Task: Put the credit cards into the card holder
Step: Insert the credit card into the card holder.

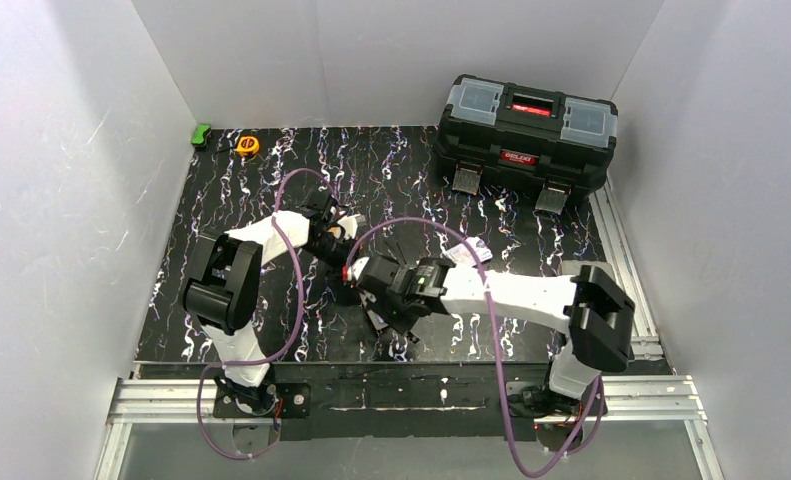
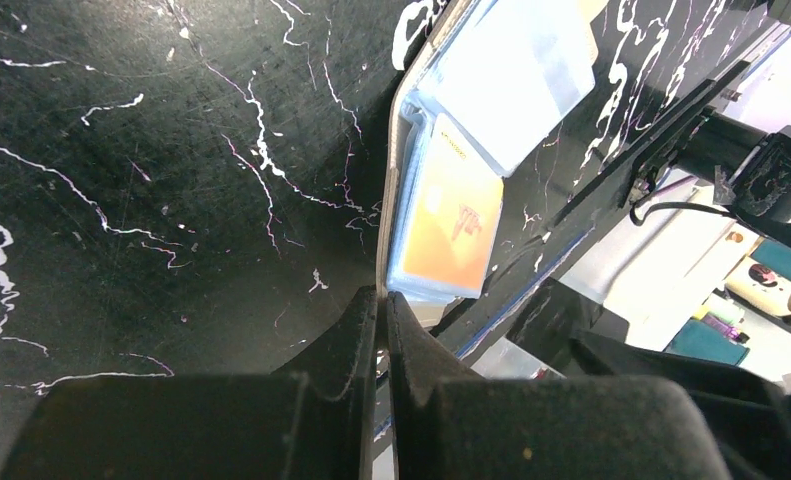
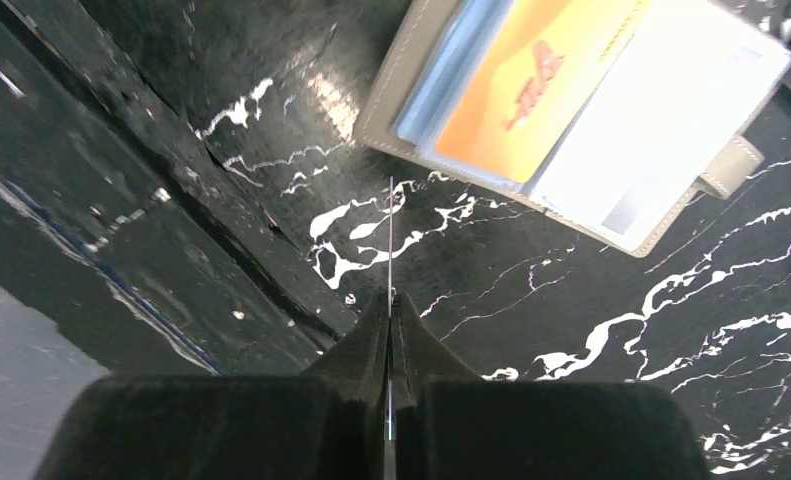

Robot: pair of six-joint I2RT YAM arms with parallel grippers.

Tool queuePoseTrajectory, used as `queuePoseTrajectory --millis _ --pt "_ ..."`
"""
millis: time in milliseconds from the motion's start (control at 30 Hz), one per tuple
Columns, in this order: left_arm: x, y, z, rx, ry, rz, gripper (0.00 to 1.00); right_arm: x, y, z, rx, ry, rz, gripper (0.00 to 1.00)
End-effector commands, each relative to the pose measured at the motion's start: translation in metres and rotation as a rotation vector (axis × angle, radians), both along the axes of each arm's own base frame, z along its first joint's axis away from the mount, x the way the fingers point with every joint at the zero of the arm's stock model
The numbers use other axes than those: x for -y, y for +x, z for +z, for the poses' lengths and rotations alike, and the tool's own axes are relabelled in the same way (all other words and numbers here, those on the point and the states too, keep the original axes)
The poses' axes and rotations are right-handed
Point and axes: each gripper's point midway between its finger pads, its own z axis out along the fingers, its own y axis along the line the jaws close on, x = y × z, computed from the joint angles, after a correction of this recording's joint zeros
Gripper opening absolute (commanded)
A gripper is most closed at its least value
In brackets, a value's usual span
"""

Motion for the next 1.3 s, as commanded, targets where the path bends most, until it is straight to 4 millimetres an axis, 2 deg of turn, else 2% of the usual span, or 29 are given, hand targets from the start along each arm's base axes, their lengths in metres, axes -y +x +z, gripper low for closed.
queuePoseTrajectory --millis 0,167,300,500,800,1267 --pt "0.001 0.000 0.014 0.041 -0.007 0.002 0.00 0.011 -0.007 -0.007 0.085 -0.140 0.108 0.01" --pt "0.003 0.000 0.014 0.046 0.000 -0.004 0.00 0.012 -0.011 -0.015 0.129 -0.207 0.144 0.01" --pt "0.003 -0.001 0.015 0.049 0.001 -0.007 0.00 0.006 -0.012 -0.016 0.144 -0.200 0.145 0.01" --pt "0.004 -0.002 0.015 0.042 0.000 -0.005 0.00 -0.003 -0.002 -0.020 0.213 -0.211 0.120 0.01" --pt "0.005 -0.001 0.015 0.036 -0.005 -0.002 0.00 -0.011 -0.008 -0.023 0.204 -0.193 0.140 0.01" --pt "0.005 -0.005 0.014 0.030 -0.011 -0.004 0.00 -0.016 0.016 -0.014 0.335 -0.191 0.071 0.01"
